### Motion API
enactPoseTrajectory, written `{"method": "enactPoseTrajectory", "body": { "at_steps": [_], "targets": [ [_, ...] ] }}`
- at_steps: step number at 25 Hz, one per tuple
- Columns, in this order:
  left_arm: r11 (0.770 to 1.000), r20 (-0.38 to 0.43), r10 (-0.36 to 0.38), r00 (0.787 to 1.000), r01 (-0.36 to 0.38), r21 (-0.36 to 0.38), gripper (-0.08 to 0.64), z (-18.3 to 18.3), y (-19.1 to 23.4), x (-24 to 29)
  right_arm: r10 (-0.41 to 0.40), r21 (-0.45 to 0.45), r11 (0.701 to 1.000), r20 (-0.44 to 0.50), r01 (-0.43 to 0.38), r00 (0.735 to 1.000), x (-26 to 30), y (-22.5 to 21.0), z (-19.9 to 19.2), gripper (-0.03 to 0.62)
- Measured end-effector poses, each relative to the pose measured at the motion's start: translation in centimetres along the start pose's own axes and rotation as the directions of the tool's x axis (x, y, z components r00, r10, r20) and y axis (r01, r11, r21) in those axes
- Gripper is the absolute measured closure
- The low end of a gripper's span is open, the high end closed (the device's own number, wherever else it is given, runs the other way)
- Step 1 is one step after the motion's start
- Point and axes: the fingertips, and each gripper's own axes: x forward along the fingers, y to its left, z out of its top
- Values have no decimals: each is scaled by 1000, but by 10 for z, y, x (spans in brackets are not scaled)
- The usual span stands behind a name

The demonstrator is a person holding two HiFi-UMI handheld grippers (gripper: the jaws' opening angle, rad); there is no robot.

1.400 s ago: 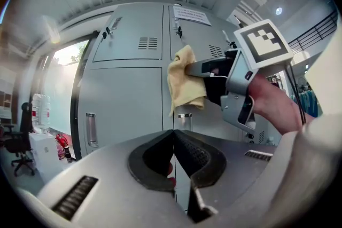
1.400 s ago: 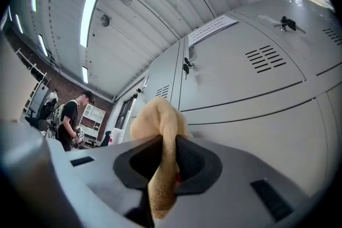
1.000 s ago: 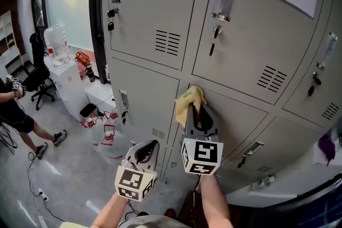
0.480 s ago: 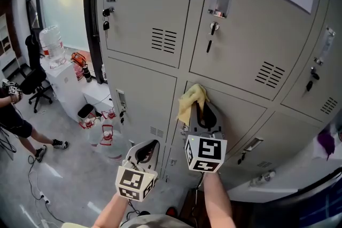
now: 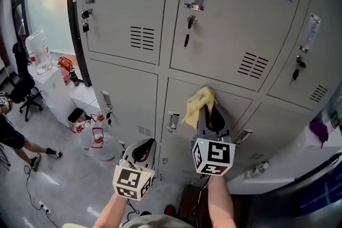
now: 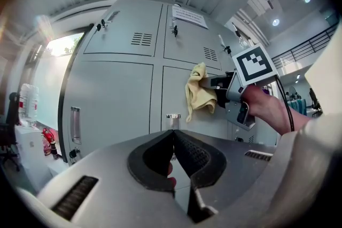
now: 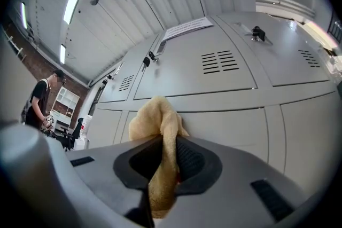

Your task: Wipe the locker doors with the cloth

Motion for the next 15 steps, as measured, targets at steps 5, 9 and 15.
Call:
{"method": "enactPoseTrajectory", "body": {
  "at_steps": [5,9,15],
  "targets": [
    [999,-9,-40,999,40,-1,537,-3,-14,9,-66,-21,998,-4,66,998,-16,-35,2,522],
    [998,-13,-71,997,71,0,537,-3,-23,17,-124,-23,992,-7,124,992,-29,-63,3,522],
    [994,-18,-107,994,108,5,537,-3,-35,27,-194,-25,981,-13,193,981,-44,-95,4,522]
  ]
}}
